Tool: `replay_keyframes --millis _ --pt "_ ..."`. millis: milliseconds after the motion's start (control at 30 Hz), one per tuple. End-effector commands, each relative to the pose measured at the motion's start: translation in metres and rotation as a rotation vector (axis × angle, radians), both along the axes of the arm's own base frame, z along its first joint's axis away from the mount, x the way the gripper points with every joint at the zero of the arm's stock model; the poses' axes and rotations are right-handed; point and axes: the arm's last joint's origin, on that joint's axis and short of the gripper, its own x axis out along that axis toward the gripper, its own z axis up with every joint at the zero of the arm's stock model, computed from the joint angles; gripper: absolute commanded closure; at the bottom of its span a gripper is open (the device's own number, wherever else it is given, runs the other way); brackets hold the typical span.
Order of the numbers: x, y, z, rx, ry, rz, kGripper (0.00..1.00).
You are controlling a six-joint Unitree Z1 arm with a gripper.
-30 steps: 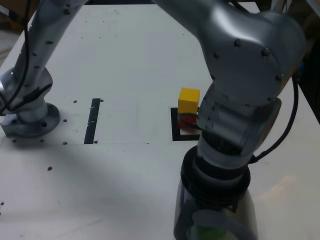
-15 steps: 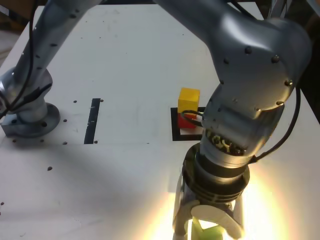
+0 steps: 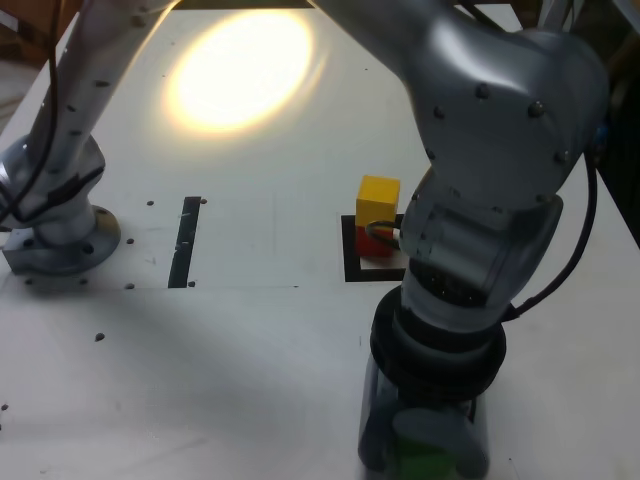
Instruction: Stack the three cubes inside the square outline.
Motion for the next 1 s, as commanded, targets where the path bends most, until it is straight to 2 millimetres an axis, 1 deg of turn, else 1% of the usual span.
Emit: replay_keyframes --millis 0,267,400,533,733,800,967 --pt "-0.002 0.003 0.007 0.001 -0.018 -0.002 0.79" --pt "-0.005 0.021 0.036 0.018 -0.082 -0.038 0.84" --pt "-0.006 0.032 0.047 0.015 -0.092 -0.072 0.85" --pt "-0.010 0.047 0.064 0.018 -0.087 -0.105 0.85" --pt "-0.032 0.076 0.106 0.046 -0.118 -0.129 0.85" --pt "-0.038 0.084 0.116 0.052 -0.132 -0.125 0.85" --pt "-0.041 0.105 0.127 0.060 -0.122 -0.108 0.85"
